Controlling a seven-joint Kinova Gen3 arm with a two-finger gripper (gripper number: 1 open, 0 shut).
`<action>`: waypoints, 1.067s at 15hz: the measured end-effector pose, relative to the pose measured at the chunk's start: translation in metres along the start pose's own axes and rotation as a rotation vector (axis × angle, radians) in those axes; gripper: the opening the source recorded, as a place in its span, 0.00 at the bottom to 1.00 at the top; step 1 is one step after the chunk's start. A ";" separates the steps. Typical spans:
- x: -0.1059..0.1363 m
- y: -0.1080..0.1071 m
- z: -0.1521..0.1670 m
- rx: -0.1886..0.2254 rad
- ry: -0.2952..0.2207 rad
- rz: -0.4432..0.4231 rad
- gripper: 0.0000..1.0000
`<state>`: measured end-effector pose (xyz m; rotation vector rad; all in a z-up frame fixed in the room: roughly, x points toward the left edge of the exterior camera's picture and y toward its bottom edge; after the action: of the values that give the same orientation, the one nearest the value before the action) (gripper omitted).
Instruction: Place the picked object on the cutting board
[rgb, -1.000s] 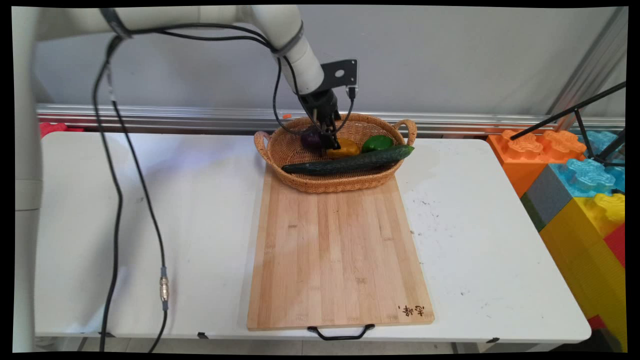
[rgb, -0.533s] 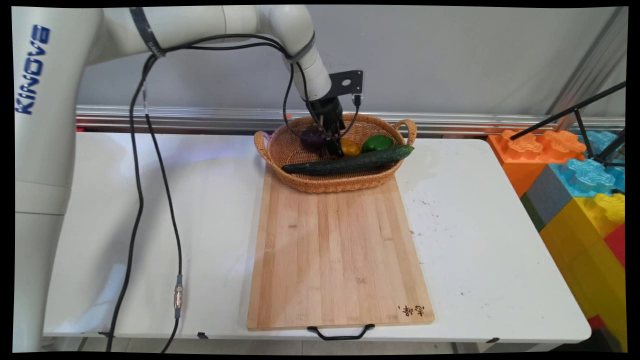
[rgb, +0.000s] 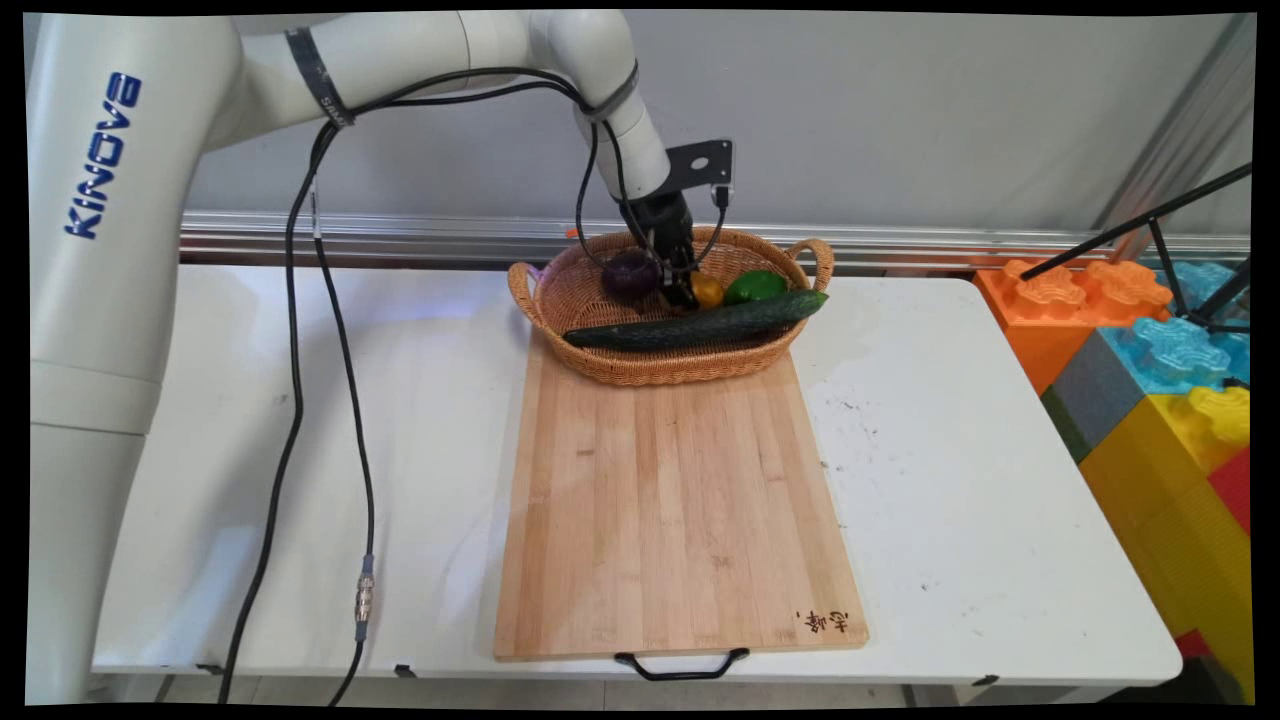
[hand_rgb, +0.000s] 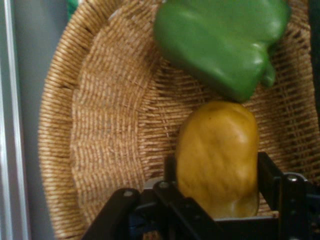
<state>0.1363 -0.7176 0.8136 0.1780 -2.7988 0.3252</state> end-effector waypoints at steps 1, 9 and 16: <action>0.001 -0.001 -0.005 0.011 0.009 -0.013 0.00; 0.009 0.018 -0.093 0.146 0.106 -0.209 0.00; 0.050 0.126 -0.139 -0.043 0.125 -0.308 0.00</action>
<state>0.1103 -0.5669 0.9324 0.5512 -2.6001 0.1938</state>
